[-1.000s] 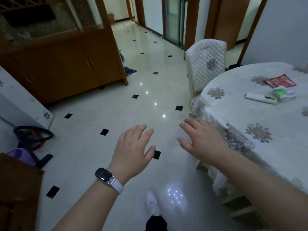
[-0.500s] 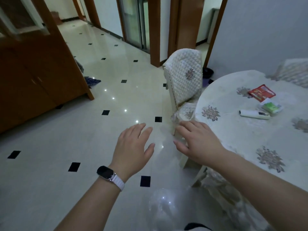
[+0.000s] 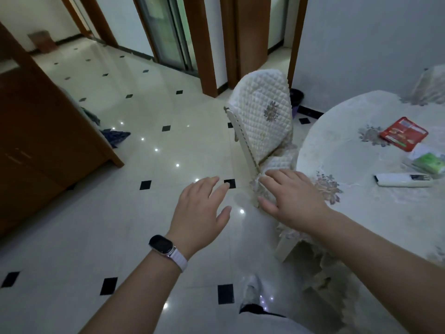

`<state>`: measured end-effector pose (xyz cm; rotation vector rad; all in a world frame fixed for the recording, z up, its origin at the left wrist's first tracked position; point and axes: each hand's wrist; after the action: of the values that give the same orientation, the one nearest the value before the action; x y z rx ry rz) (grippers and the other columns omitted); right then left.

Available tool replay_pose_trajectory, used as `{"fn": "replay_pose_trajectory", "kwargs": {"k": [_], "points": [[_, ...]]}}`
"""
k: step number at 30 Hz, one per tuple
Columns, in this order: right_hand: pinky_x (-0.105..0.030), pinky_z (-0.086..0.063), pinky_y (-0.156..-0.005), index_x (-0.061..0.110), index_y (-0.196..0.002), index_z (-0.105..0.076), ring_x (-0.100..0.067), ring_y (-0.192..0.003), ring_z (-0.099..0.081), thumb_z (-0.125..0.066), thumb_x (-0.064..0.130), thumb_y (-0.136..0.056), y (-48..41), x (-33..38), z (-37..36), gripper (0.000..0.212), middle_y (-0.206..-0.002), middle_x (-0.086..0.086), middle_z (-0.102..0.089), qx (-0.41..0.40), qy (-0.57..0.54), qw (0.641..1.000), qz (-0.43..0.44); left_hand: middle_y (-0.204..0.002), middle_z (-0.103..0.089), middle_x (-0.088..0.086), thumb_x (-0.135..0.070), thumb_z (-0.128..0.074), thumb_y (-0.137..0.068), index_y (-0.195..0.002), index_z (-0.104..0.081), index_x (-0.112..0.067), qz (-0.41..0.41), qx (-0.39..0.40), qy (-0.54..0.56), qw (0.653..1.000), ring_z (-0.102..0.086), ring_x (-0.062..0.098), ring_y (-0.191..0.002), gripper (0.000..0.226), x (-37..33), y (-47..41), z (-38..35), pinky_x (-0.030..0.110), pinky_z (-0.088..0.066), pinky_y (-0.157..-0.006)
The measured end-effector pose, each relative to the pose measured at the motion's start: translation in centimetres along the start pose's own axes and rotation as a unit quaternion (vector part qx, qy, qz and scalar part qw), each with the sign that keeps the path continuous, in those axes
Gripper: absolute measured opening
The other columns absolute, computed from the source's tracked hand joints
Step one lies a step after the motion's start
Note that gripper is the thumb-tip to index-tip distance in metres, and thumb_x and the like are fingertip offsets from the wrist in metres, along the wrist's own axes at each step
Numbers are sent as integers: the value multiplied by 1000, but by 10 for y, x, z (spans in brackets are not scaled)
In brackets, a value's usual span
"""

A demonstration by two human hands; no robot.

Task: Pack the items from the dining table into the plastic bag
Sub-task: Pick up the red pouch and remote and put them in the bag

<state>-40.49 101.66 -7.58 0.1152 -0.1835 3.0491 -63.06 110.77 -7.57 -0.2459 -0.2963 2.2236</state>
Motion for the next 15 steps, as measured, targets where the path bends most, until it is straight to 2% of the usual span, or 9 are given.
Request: {"fn": "replay_pose_trajectory", "kwargs": {"k": [5, 8, 15], "points": [[-41, -44, -89, 21, -112, -62, -25, -104, -58, -43, 54, -86, -77, -24, -14, 46, -113, 0, -63, -47, -37, 998, -18, -130, -60, 10, -40, -55, -87, -126, -61, -16, -34, 17, -22, 999, -58, 31, -118, 46, 35, -78, -7, 46, -47, -98], [-41, -43, -90, 20, -113, -62, -25, -106, -58, -40, 55, -86, -115, -48, -12, 49, -115, 0, -63, -47, -40, 998, -31, -129, -60, 10, -41, -53, -87, -124, -62, -16, -44, 4, -22, 999, -58, 31, -117, 46, 45, -127, -14, 46, -48, -97], [-40, -42, -94, 20, -114, -64, -23, -111, -57, -44, 52, -87, -134, -112, -9, 47, -121, 1, -62, -53, -29, 991, -117, -126, -62, 10, -40, -55, -85, -121, -63, -16, -121, 5, 13, 993, -58, 31, -115, 45, 39, -223, -46, 43, -45, -97]]}}
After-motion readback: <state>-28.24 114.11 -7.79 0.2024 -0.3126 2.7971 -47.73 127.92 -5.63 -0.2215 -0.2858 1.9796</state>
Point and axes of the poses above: each hand's wrist, its own y-axis away from the middle knuckle, its own z-axis out of the back of the hand, x = y × z
